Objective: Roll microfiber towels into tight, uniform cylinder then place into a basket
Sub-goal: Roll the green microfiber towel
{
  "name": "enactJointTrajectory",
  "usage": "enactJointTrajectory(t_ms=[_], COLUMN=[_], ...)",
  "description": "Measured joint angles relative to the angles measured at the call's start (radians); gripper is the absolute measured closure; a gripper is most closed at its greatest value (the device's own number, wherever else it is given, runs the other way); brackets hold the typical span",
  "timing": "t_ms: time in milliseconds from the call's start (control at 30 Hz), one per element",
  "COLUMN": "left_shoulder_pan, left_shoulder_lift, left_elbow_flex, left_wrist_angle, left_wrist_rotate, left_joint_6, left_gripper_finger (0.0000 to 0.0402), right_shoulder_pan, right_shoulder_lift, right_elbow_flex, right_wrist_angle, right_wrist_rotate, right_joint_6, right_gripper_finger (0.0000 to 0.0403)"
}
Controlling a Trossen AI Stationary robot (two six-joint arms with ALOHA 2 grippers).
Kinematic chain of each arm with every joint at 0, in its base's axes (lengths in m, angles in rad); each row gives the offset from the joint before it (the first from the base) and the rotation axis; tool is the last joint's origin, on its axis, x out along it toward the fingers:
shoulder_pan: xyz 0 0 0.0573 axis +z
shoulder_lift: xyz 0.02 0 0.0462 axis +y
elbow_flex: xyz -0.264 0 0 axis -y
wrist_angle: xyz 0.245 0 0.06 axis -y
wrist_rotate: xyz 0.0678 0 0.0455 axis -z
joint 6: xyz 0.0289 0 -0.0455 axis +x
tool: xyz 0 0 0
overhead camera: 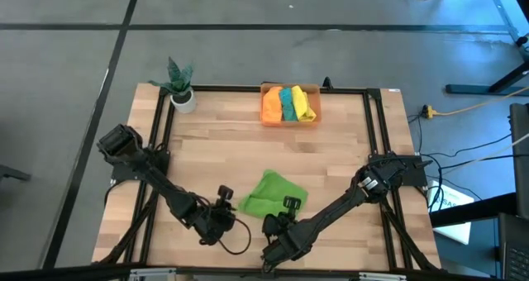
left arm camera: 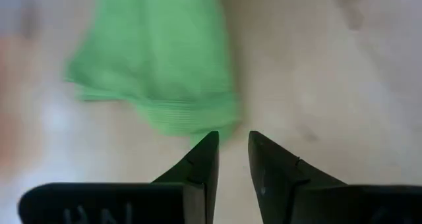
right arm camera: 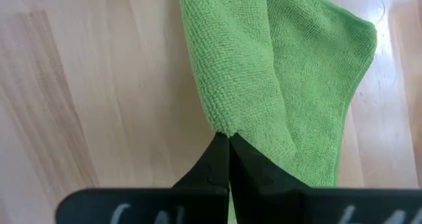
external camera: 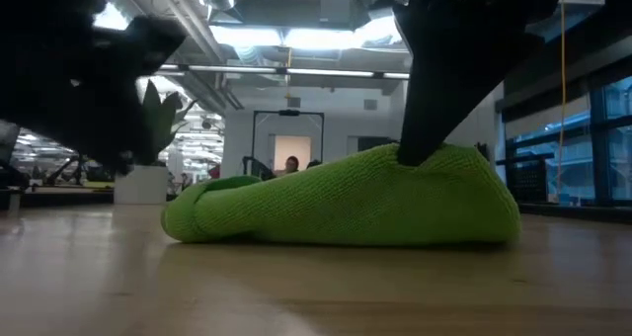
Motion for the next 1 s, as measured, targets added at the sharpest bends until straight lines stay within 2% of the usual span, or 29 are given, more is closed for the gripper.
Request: enactJointTrajectory(t_ms=[133,300,433,800,1000], left_shoulder_pan=[-0.001,0.01,0.013,0.083,0.103], left_shoulder_lift=[0.035,0.123,0.142,0.139,0.138], left_elbow_flex=[0.0,0.0,0.0,0.0,-0.001], left_wrist_angle=[0.021,0.163,0.216,0.209,0.277], left_wrist_rotate=[0.102,0.148,0.127,-0.037,-0.057], left_joint_6=[-0.065,-0.005,0.071,0.091,0.178], left_gripper_finger=[0.0327,0.0327,0.0327,0.0327,0.0327], right_shoulder_pan=[0.0,0.002,0.002,0.004,0.011], right_shoulder_lift=[0.0,-0.003,-0.003,-0.003,-0.003], right_elbow_flex=[0.022,0.057,0.058,0.058,0.058], right_wrist_angle=[-0.004,-0.016,-0.019,-0.016,-0.019], right_wrist_rotate=[0.0,0.007,0.007,-0.084,-0.115], right_joint_6=[0.0,-0.001,0.001,0.005,0.029], right_gripper_finger=[0.0403,0.0403,0.0403,0.0403,0.0403])
